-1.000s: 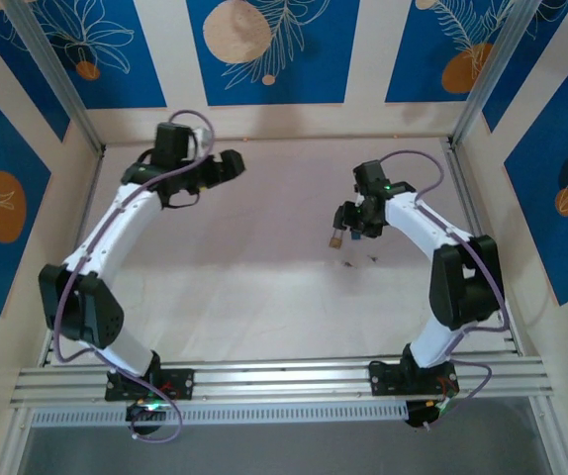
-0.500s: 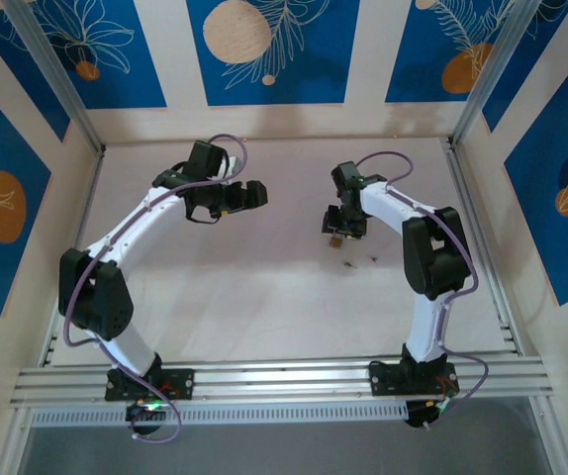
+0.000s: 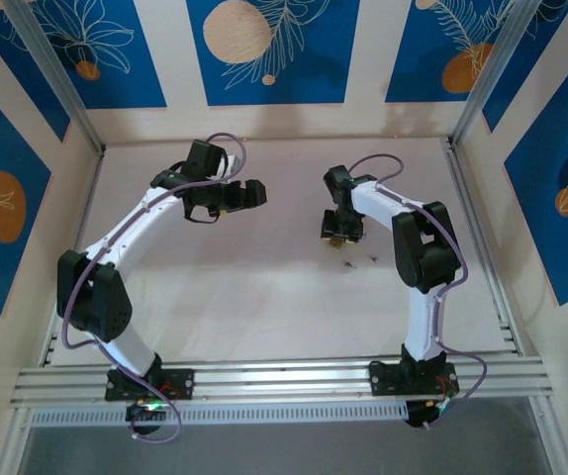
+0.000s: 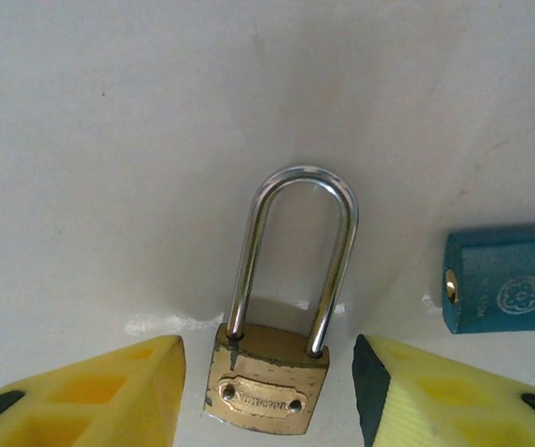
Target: Unlock with the key
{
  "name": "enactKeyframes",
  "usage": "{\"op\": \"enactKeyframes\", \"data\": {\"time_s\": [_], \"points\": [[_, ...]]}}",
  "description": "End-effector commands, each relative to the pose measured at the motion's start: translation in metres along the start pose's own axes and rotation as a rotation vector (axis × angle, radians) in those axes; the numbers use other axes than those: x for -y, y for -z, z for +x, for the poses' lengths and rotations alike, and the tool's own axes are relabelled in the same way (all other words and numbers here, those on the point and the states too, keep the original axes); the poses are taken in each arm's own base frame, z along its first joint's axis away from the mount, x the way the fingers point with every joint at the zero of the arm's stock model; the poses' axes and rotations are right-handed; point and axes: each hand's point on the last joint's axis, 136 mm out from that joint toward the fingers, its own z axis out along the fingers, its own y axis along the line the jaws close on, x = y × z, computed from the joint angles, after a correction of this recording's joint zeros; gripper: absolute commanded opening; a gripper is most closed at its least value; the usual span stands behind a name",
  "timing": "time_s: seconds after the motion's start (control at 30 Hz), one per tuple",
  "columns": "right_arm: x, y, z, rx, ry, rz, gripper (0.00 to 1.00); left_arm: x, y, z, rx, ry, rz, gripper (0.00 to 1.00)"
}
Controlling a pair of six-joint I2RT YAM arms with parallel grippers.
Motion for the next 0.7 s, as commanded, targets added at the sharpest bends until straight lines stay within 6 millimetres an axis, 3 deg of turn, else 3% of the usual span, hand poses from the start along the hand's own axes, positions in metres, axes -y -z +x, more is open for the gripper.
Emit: {"op": "enactKeyframes", "data": {"time_s": [0.0, 0.2, 0.67], "points": [[0.003, -0.009, 0.008, -0.029, -0.01, 0.031, 0.52, 0.006, 0.005, 0.003, 0.005, -0.018, 0.022, 0.92], [0.004, -0.011, 0.004, -0.022, -0.006, 0.023, 0.41, 0.003, 0.006, 0.002, 0.013, -0.027, 0.003, 0.92], [0.007, -0.02, 0.014, -0.055, 0.007, 0.042, 0.47, 0.005, 0.01, 0.0, 0.027, -0.034, 0.006, 0.93]]}}
